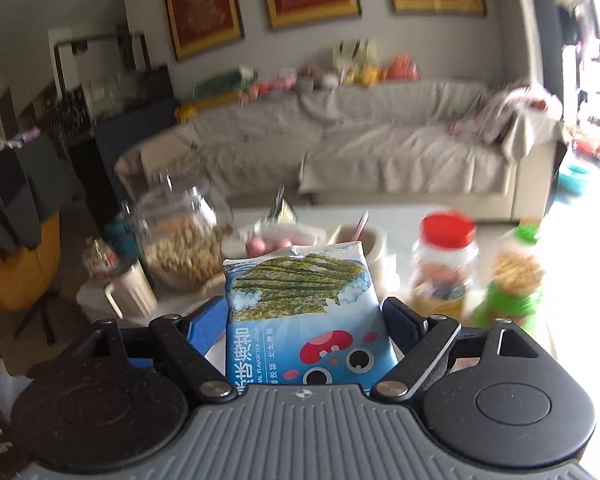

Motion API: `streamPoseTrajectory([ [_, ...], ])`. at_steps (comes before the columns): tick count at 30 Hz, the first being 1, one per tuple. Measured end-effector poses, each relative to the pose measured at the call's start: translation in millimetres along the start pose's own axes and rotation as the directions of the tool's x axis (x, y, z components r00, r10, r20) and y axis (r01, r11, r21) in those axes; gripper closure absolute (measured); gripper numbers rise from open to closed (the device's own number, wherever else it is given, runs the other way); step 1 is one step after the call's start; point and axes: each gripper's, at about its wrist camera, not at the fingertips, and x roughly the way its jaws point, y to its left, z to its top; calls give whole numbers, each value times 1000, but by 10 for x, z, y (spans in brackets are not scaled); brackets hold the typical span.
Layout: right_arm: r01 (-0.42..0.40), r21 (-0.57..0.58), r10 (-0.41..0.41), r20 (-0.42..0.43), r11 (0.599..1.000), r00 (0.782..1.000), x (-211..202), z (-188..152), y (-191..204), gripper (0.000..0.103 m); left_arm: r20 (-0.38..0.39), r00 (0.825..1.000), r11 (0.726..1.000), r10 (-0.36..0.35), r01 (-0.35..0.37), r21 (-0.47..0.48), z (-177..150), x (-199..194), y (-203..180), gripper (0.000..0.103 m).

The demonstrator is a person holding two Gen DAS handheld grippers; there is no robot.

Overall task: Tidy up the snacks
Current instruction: 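Carry both snacks into the pink box and open both tools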

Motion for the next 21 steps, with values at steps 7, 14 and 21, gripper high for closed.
streamPoseTrajectory([
  [7,-72,64,83,-194,995,977,1215,-141,-32,17,-87,996,1000,3,-5,-22,-179,127,386,73],
  [14,-47,16,50,-250,999,967,1373,-307,20,17,-34,998,993,-49,45,-106,-145,-205,478,73],
  [21,184,-202,-195,-39,962,980,647,-626,-285,17,-118,969,974,-217,206,-98,-308,-281,161,73],
])
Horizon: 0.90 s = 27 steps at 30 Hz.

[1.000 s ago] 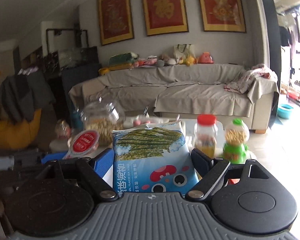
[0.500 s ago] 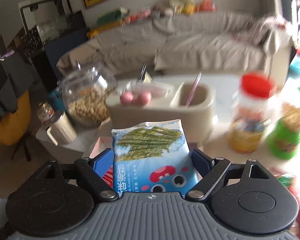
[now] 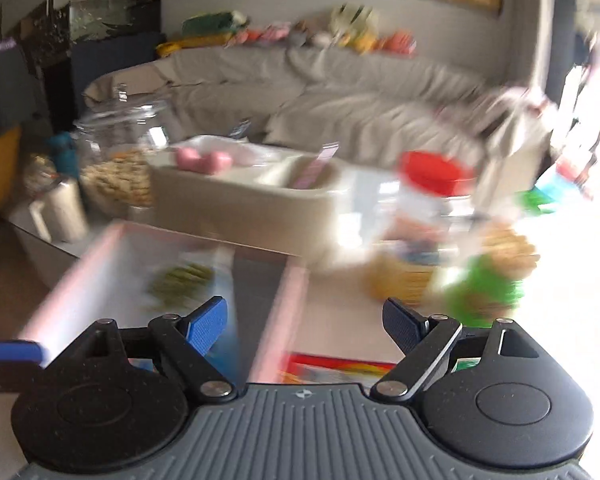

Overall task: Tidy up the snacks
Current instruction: 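Carry both snacks into the pink box and open both tools, then grasp the wrapped bread roll with the left tool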

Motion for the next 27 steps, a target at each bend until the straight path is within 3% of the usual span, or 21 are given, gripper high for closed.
streamPoseTrajectory([
  [3,121,-10,-120,25,993,992,-148,-228,-242,17,-42,995,993,-94,97,65,-128,106,-254,73],
  [6,99,59,-98,-35,993,995,-196,-454,-544,17,-110,985,984,-131,143,109,-282,298,-469,73],
  [11,164,104,-161,-41,981,986,-256,-804,-841,17,-183,978,990,-99,115,77,-518,549,-618,73],
  [15,159,126,-151,-65,979,986,-187,-1037,-1007,17,-158,984,991,-78,94,95,-606,570,-667,73],
  [20,99,244,-101,-4,965,995,-200,-1080,-1267,14,-117,993,997,-30,39,72,-605,559,-632,73],
  [25,72,425,-85,12,902,996,-172,-1067,-1707,14,-105,994,999,33,-32,14,-594,463,-532,73],
  [27,29,497,-21,-21,867,1000,-92,-1140,-1858,21,-111,993,999,33,-33,4,-608,452,-527,73],
])
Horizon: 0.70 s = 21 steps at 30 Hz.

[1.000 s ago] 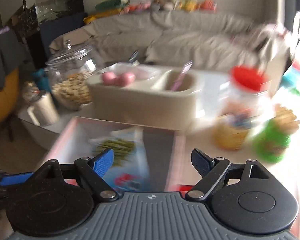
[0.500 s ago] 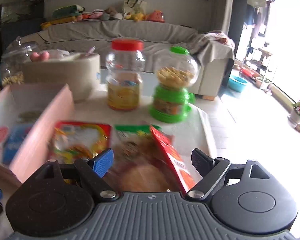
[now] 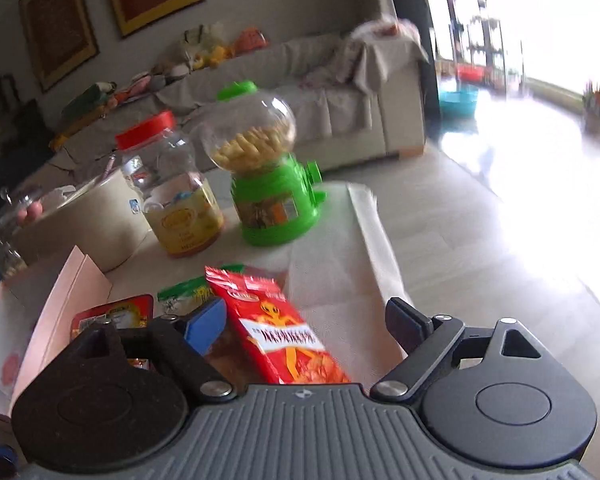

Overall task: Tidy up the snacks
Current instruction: 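Grasp the wrapped bread roll with the left tool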

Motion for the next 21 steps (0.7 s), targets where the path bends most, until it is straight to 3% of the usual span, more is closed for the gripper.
streamPoseTrajectory([
  [2,-83,49,86,-77,995,993,62,-53,-76,47,-7,1000,1000,-11,11,4,-23,-2,-29,73],
  [6,-150,18,151,-99,989,984,-96,-227,37,52,-27,999,999,-38,38,6,-56,39,-107,73],
  [15,-295,-94,270,-215,951,939,-654,-745,466,58,-104,985,990,-136,140,30,-198,116,-331,74],
  [21,-314,-169,272,-233,934,934,-982,-952,659,62,-49,980,981,-191,189,-39,-121,32,-338,74],
])
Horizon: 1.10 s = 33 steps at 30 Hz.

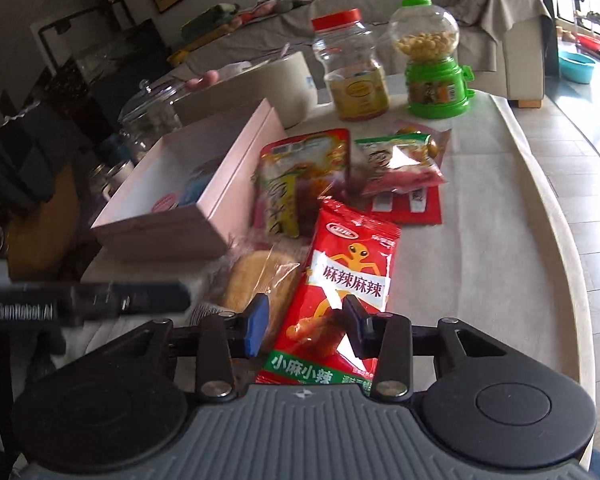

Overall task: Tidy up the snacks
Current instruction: 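Grasp the wrapped bread roll with the left tool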

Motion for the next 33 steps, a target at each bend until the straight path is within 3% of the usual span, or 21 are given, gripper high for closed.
streamPoseTrajectory([
  [2,17,-28,-17,3,999,1000,-30,-51,74,62,-1,1000,1000,1,-1,24,34,31,-52,74],
  [6,141,-83,-138,38,987,990,-44,-123,162,62,-17,989,982,144,-141,122,11,213,-145,72],
  [9,211,-71,-209,40,975,977,-19,-175,103,62,-36,993,988,111,-107,110,-4,284,-153,72],
  [13,200,-29,-199,54,979,979,-28,-204,12,62,-32,995,988,97,-92,127,51,411,-222,72],
  [20,194,-64,-188,86,979,978,8,-284,115,62,-48,993,989,109,-104,102,164,737,-240,57],
  [26,189,-78,-180,117,979,977,2,-356,157,62,-52,993,987,104,-97,124,137,734,-262,59],
  [33,132,-96,-120,117,987,986,-72,-475,248,60,-56,996,987,73,-64,148,-58,388,-326,71],
])
